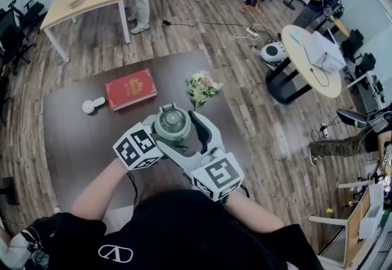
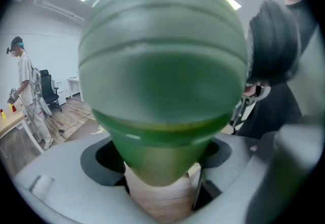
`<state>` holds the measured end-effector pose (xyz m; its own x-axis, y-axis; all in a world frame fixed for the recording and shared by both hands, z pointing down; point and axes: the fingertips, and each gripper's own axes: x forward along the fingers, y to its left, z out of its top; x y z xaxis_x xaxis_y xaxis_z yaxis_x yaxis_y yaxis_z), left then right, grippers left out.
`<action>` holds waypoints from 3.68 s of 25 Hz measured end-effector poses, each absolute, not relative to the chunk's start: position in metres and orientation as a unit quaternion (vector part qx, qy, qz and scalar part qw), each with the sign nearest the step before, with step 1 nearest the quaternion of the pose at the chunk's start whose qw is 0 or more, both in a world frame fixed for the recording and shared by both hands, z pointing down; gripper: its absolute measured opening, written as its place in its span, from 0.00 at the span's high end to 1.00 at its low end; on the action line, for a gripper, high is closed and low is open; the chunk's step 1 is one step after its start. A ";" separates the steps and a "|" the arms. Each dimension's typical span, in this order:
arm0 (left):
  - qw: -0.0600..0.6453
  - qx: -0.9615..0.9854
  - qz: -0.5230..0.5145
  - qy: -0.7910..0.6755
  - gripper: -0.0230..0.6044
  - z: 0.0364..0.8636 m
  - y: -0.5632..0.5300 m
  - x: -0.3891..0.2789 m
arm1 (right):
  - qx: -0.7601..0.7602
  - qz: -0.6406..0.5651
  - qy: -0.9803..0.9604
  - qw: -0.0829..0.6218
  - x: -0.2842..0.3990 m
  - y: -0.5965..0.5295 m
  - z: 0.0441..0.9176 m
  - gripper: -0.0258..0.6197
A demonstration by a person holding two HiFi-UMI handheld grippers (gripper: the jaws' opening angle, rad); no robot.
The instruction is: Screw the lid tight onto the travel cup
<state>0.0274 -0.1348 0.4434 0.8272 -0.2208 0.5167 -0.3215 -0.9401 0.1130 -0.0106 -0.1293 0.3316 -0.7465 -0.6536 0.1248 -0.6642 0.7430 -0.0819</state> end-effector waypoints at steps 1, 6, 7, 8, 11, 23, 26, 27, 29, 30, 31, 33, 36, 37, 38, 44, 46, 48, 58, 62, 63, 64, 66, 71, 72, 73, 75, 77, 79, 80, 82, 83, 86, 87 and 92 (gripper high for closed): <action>0.100 0.953 0.252 -0.134 0.34 0.440 -0.132 0.027 | 0.311 0.058 -0.948 0.028 -0.009 -0.125 0.324 0.27; 0.101 0.964 0.239 -0.056 0.34 0.425 -0.103 0.037 | 0.034 0.027 -0.999 0.026 0.011 -0.102 0.311 0.17; 0.098 0.965 0.241 -0.039 0.34 0.423 -0.095 0.041 | -0.007 0.027 -0.999 0.034 0.015 -0.102 0.313 0.17; 0.096 0.965 0.244 -0.024 0.34 0.422 -0.088 0.045 | -0.040 0.033 -0.998 0.037 0.017 -0.104 0.314 0.17; 0.094 0.964 0.247 0.007 0.34 0.418 -0.075 0.053 | -0.136 0.051 -0.988 0.044 0.014 -0.098 0.311 0.16; 0.074 0.957 0.244 -0.136 0.34 0.418 -0.128 0.028 | 0.052 0.022 -0.998 0.018 -0.015 -0.122 0.307 0.28; 0.083 0.954 0.231 -0.171 0.34 0.419 -0.142 0.025 | 0.204 0.026 -0.979 0.012 -0.017 -0.137 0.309 0.29; 0.085 0.952 0.229 -0.183 0.34 0.420 -0.146 0.024 | 0.257 0.036 -0.966 0.012 -0.015 -0.143 0.311 0.29; 0.083 0.949 0.229 -0.202 0.34 0.420 -0.152 0.025 | 0.357 0.050 -0.933 0.016 -0.009 -0.149 0.313 0.29; 0.081 0.948 0.228 -0.208 0.34 0.421 -0.153 0.027 | 0.399 0.051 -0.915 0.018 -0.006 -0.150 0.314 0.29; 0.081 0.947 0.225 -0.213 0.34 0.421 -0.153 0.029 | 0.435 0.055 -0.899 0.019 -0.003 -0.151 0.315 0.29; 0.087 0.948 0.219 -0.216 0.34 0.423 -0.153 0.034 | 0.477 0.072 -0.876 0.013 0.005 -0.153 0.318 0.29; 0.094 0.950 0.215 -0.208 0.34 0.426 -0.150 0.036 | 0.467 0.068 -0.882 0.010 0.005 -0.151 0.321 0.28; 0.097 0.951 0.213 -0.201 0.34 0.426 -0.149 0.036 | 0.446 0.060 -0.893 0.011 0.002 -0.150 0.320 0.28; 0.100 0.953 0.210 -0.192 0.34 0.425 -0.147 0.035 | 0.415 0.054 -0.908 0.011 -0.001 -0.148 0.319 0.28; 0.097 0.966 0.218 -0.105 0.34 0.417 -0.122 0.037 | 0.152 0.024 -0.988 0.010 -0.005 -0.125 0.307 0.27; 0.084 0.963 0.233 -0.108 0.34 0.421 -0.121 0.036 | 0.115 0.018 -0.993 0.026 -0.007 -0.122 0.310 0.27; 0.080 0.958 0.239 -0.137 0.34 0.424 -0.130 0.032 | 0.146 0.024 -0.989 0.031 -0.009 -0.130 0.312 0.27; 0.103 0.948 0.223 -0.203 0.34 0.433 -0.143 0.030 | 0.322 0.063 -0.944 0.028 -0.005 -0.148 0.323 0.27; 0.114 0.950 0.203 -0.208 0.34 0.430 -0.146 0.029 | 0.311 0.038 -0.949 0.012 0.000 -0.146 0.310 0.27; 0.118 0.950 0.195 -0.215 0.34 0.428 -0.148 0.026 | 0.317 0.034 -0.948 0.001 0.006 -0.145 0.304 0.27; 0.120 0.949 0.186 -0.225 0.34 0.427 -0.151 0.021 | 0.324 0.034 -0.945 -0.011 0.014 -0.145 0.300 0.27; 0.119 0.944 0.175 -0.254 0.34 0.426 -0.157 0.005 | 0.341 0.052 -0.938 -0.027 0.034 -0.149 0.300 0.27; 0.091 0.922 0.168 -0.336 0.34 0.432 -0.168 -0.041 | 0.388 0.123 -0.913 0.009 0.082 -0.157 0.354 0.28; 0.087 0.917 0.168 -0.351 0.34 0.436 -0.169 -0.049 | 0.404 0.134 -0.905 0.013 0.093 -0.158 0.365 0.33; 0.086 0.912 0.167 -0.365 0.34 0.440 -0.168 -0.057 | 0.424 0.144 -0.894 0.016 0.105 -0.158 0.375 0.45; 0.082 0.901 0.165 -0.392 0.34 0.449 -0.164 -0.070 | 0.483 0.150 -0.863 0.017 0.136 -0.160 0.392 0.88; 0.075 0.890 0.166 -0.418 0.34 0.459 -0.159 -0.084 | 0.537 0.141 -0.832 0.018 0.163 -0.162 0.407 0.91; 0.075 0.880 0.166 -0.439 0.34 0.469 -0.154 -0.096 | 0.558 0.139 -0.818 0.019 0.179 -0.161 0.421 0.93; 0.078 0.875 0.167 -0.447 0.34 0.473 -0.152 -0.102 | 0.564 0.140 -0.814 0.020 0.185 -0.160 0.426 0.93; 0.086 0.867 0.169 -0.460 0.34 0.482 -0.149 -0.112 | 0.573 0.139 -0.807 0.023 0.194 -0.158 0.432 0.93; 0.090 0.864 0.171 -0.465 0.34 0.485 -0.148 -0.116 | 0.578 0.137 -0.804 0.023 0.197 -0.158 0.433 0.93; 0.096 0.858 0.175 -0.474 0.34 0.491 -0.148 -0.125 | 0.585 0.129 -0.801 0.022 0.199 -0.158 0.435 0.95; 0.096 0.856 0.176 -0.476 0.34 0.492 -0.148 -0.126 | 0.585 0.125 -0.801 0.026 0.198 -0.159 0.435 0.95; 0.096 0.852 0.180 -0.482 0.34 0.492 -0.148 -0.130 | 0.577 0.114 -0.808 0.039 0.188 -0.160 0.434 0.95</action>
